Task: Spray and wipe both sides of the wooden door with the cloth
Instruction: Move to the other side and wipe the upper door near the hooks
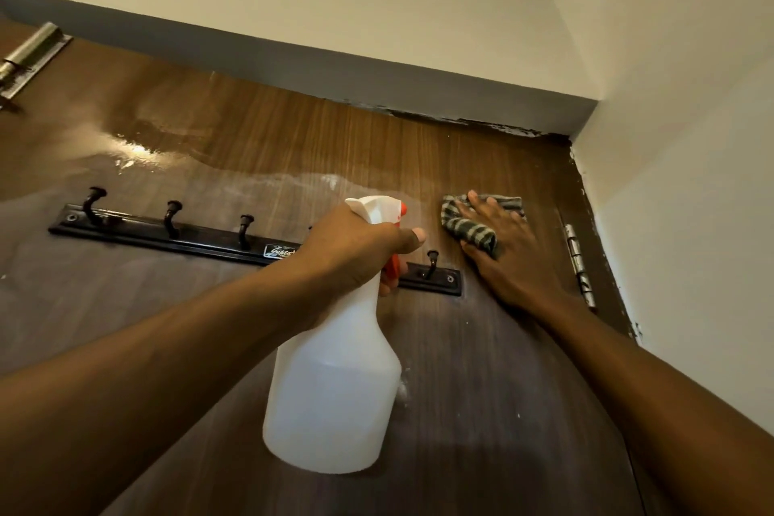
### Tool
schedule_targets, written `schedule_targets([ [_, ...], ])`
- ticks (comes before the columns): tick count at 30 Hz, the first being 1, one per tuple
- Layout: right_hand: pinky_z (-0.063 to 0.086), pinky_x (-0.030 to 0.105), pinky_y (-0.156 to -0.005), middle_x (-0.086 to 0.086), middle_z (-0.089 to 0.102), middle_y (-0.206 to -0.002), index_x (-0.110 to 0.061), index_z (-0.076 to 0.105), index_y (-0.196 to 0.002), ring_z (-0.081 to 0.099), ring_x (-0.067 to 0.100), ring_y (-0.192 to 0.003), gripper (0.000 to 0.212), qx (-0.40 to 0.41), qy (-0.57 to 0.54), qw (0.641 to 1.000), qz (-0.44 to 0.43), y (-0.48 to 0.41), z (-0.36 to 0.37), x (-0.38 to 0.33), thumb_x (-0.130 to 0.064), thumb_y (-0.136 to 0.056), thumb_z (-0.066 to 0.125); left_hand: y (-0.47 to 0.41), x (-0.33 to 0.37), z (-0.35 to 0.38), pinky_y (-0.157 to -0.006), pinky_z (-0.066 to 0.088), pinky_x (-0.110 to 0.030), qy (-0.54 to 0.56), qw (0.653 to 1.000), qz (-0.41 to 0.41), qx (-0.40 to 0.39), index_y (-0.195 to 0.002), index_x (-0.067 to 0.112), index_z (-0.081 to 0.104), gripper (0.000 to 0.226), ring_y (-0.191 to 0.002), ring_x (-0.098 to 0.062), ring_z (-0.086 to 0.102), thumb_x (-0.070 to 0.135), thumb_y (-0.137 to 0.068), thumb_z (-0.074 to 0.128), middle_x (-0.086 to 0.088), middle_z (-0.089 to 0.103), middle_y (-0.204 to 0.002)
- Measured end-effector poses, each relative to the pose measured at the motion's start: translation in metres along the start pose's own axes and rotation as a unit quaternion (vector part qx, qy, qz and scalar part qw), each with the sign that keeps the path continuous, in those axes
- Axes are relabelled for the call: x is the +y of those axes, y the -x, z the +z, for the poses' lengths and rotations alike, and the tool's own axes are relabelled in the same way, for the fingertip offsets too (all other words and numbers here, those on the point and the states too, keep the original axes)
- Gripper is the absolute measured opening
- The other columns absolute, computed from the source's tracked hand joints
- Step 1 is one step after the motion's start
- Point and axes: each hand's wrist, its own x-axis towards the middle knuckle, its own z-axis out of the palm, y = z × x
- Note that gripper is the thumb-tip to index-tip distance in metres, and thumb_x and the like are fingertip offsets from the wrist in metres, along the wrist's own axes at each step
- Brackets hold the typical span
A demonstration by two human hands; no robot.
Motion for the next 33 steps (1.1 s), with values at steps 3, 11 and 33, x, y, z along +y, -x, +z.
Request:
schedule_targets([
  [3,0.004,0.034,-0.120,-0.007,0.015,-0.162,-0.040,0.008,-0.151,0.012,0.014,-0.149,0.063,0.008,0.005,0.999,0.043,-0.003,-0.003,-0.005,-0.045,-0.101,0.045,0.006,0.003,-0.006,-0.074,0.059,-0.045,0.000,1.000,-0.001,0.000,-0.123,0.022,0.048,0.048,-0.080,-0.031,0.069,0.033,-0.081,0.068,-0.019,0.068,-0.092],
  [11,0.010,0.040,-0.121,0.004,0.021,-0.162,-0.025,0.016,-0.157,0.019,0.023,-0.149,0.068,0.028,0.027,0.995,0.093,-0.021,0.000,0.002,-0.049,-0.099,0.045,0.020,0.009,-0.044,-0.065,0.059,-0.037,-0.010,0.999,-0.023,0.039,-0.112,0.021,0.052,0.039,-0.070,-0.024,0.067,0.033,-0.080,0.070,-0.017,0.069,-0.088],
  [33,0.016,0.050,-0.121,-0.002,0.010,-0.164,-0.045,0.011,-0.153,0.016,0.025,-0.149,0.081,-0.171,-0.030,0.980,0.101,-0.040,0.004,-0.040,-0.071,-0.078,0.023,0.046,-0.036,-0.102,-0.067,0.059,-0.036,-0.022,0.998,-0.042,0.038,-0.114,0.018,0.051,0.043,-0.075,-0.023,0.069,0.033,-0.079,0.071,-0.012,0.070,-0.085],
])
